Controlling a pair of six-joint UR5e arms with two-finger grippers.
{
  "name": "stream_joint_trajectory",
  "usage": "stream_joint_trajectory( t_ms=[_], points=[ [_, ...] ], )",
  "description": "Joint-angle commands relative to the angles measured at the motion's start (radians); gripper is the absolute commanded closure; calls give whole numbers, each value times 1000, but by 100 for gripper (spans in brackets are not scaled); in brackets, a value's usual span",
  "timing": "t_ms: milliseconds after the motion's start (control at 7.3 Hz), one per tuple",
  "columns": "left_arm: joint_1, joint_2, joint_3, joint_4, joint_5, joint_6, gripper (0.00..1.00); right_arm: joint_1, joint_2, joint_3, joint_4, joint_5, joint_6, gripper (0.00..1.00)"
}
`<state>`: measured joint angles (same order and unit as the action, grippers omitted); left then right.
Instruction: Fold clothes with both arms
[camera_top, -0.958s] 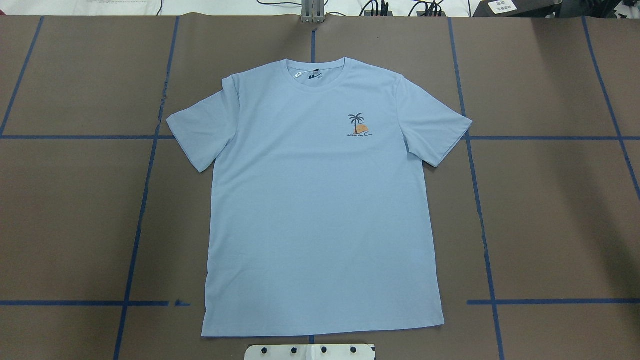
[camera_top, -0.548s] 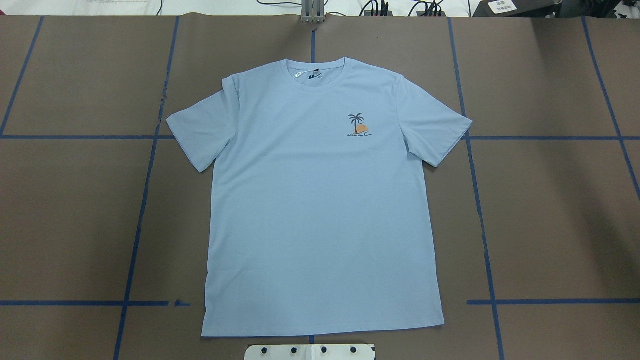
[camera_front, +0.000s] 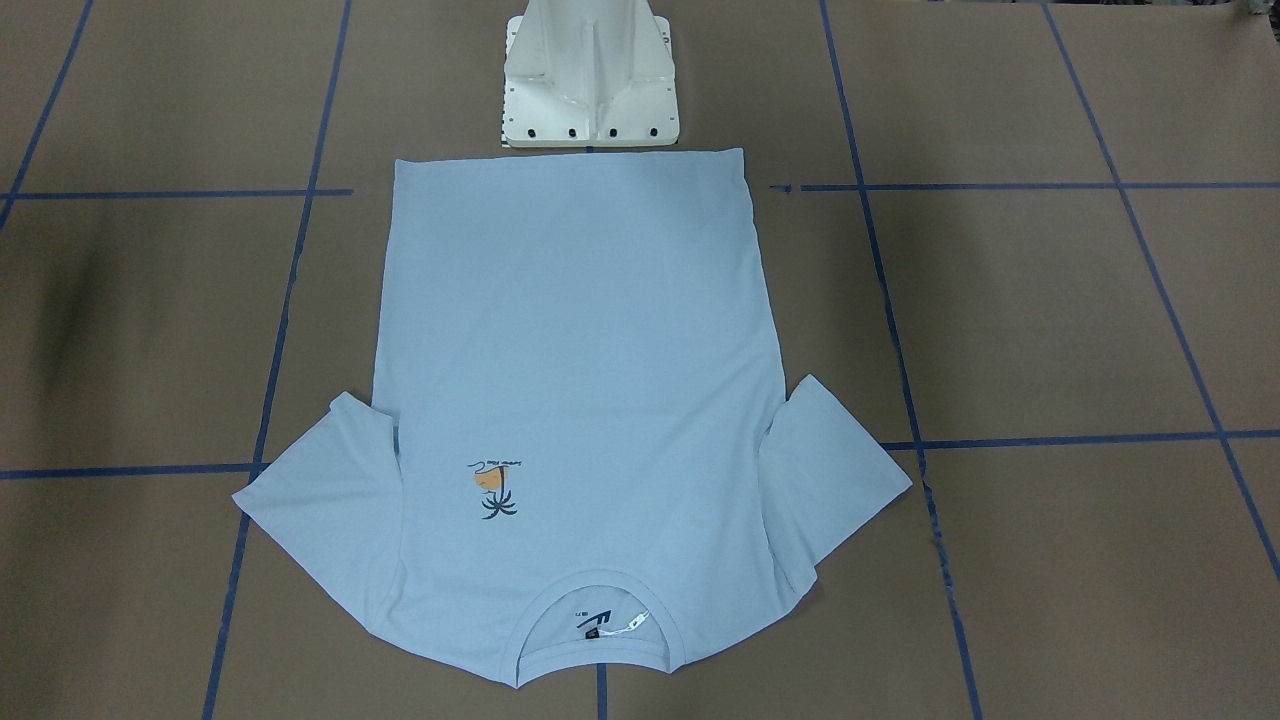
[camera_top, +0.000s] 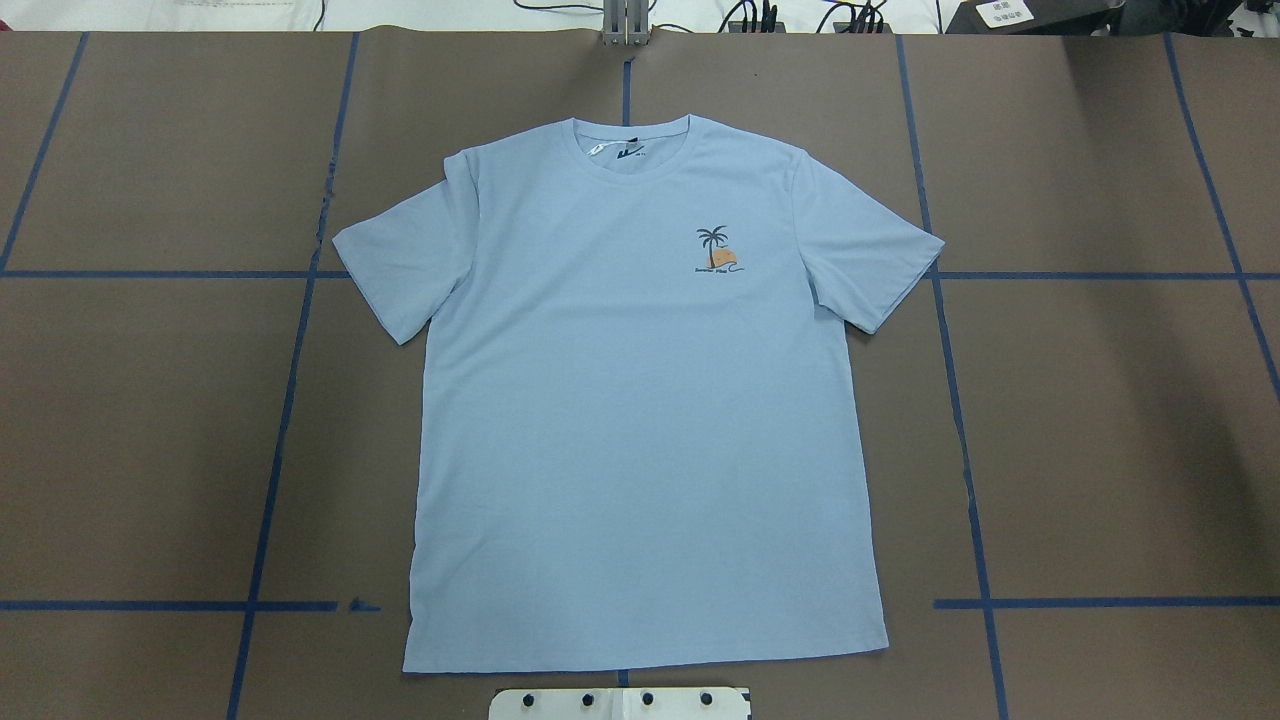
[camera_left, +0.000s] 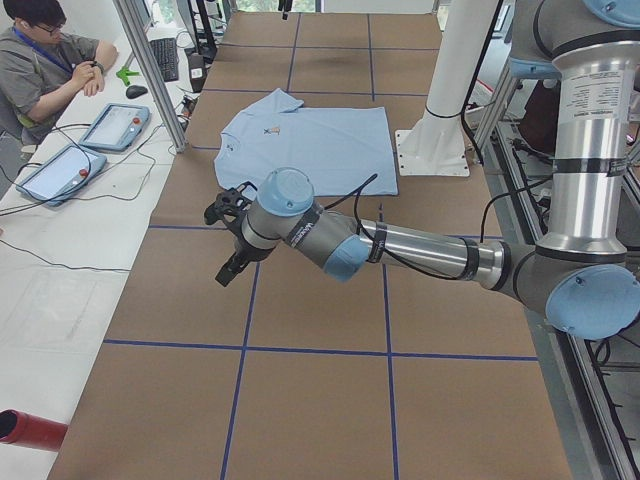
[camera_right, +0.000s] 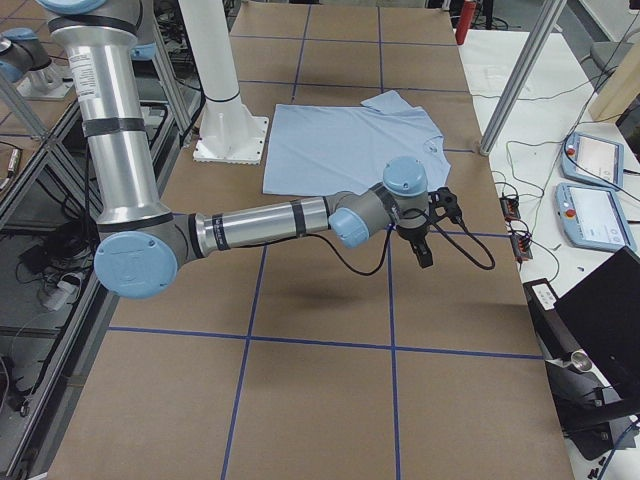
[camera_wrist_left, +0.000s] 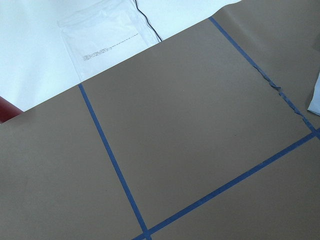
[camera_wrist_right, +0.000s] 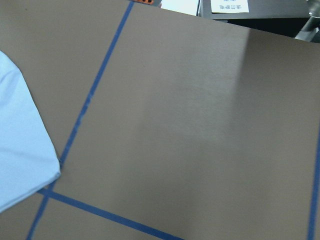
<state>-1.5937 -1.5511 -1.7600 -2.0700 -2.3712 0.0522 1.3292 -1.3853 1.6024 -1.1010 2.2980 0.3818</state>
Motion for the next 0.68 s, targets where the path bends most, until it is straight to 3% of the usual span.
stream_joint_trajectory(
  t_ms=[0,274,548],
  points=[
    [-2,6,-4,-5,-3,0,0,-213,67,-13,111,-200,338,8],
    [-2,14,-10,-5,-3,1,0,-338,130,-96,159,-338,475,21],
    [-2,14,-9,-9,-3,1,0,-383,135,-203,280,-374,495,26]
  ],
)
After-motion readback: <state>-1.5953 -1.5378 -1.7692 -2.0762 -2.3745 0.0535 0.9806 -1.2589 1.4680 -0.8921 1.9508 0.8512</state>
